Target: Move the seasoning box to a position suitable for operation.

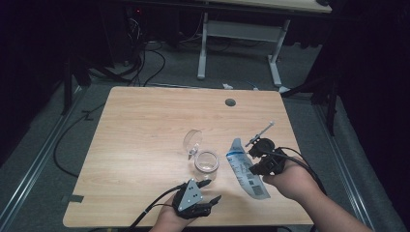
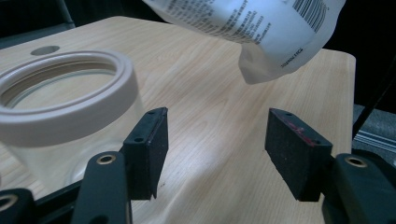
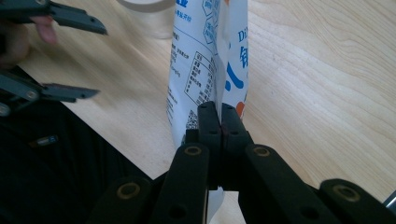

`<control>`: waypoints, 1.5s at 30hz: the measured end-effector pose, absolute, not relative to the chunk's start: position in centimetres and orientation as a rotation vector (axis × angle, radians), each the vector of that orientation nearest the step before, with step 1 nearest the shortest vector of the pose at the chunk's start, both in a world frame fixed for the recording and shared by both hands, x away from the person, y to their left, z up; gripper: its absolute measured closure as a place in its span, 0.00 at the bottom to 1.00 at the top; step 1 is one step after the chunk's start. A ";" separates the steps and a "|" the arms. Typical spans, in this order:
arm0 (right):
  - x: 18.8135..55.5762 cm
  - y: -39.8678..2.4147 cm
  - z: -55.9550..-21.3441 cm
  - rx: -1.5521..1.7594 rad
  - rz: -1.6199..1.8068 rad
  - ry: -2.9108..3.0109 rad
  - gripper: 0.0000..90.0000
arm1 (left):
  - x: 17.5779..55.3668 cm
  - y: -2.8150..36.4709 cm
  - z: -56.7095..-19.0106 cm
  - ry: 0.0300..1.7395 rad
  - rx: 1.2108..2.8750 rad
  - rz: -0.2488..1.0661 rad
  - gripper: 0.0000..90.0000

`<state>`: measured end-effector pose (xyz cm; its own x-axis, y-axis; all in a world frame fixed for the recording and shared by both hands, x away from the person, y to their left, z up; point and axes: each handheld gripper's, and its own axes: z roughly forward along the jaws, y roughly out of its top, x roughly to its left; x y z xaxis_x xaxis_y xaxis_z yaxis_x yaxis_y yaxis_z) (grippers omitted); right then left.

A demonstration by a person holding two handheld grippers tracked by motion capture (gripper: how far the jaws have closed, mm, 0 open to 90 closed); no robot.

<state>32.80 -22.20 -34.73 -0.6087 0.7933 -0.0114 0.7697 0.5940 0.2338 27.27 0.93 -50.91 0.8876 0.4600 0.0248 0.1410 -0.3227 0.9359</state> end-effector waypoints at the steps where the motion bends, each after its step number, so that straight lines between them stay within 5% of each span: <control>1: 32.8 -22.0 -34.7 1.321 0.314 2.706 1.00 | 27.2 0.8 -50.9 0.439 1.898 0.343 0.44; 22: 32.4 -19.3 -34.1 1.251 0.333 2.743 1.00 | 27.4 1.0 -50.1 0.418 1.882 0.336 0.44; 45: 32.2 -17.7 -33.5 1.236 0.369 2.768 1.00 | 27.3 -3.5 -51.9 0.382 1.897 0.311 0.33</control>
